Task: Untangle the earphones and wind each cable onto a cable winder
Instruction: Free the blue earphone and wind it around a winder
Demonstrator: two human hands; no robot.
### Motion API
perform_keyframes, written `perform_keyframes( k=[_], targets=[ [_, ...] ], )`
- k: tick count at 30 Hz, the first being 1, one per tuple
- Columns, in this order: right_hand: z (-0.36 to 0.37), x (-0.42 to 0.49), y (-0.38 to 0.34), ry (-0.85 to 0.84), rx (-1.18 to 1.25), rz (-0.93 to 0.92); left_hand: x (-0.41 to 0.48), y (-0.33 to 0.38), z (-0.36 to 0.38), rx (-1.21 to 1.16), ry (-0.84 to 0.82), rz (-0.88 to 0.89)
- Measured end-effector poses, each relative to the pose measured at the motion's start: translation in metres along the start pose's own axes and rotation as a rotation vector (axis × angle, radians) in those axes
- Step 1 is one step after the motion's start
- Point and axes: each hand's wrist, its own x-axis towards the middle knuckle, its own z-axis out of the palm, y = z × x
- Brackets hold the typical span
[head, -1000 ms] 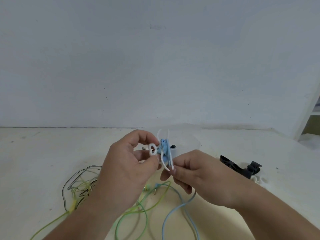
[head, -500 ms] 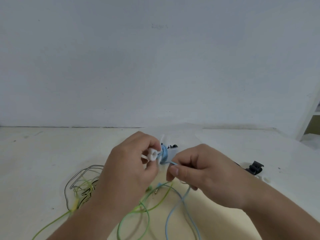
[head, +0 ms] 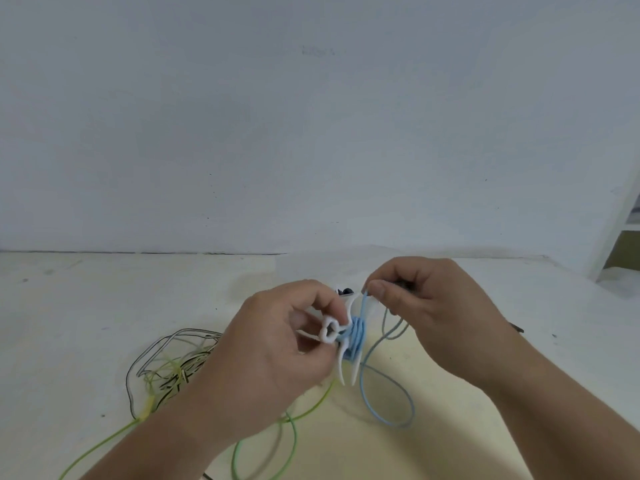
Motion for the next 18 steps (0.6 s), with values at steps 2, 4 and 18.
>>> perform_keyframes(
  k=[2, 4, 18],
  targets=[
    [-0.003, 0.0, 0.0, -0.054, 0.053, 0.061, 0.001, 0.0, 0.0, -0.09, -0.014, -0.025],
    [-0.002, 0.0, 0.0, -0.156, 0.039, 0.08, 0.003, -0.002, 0.0, -0.171, 0.016, -0.045],
    [0.023, -0.009, -0.003, -0.546, -0.031, 0.009, 0.01, -0.003, 0.004, -0.322, 0.393, -0.094]
  ],
)
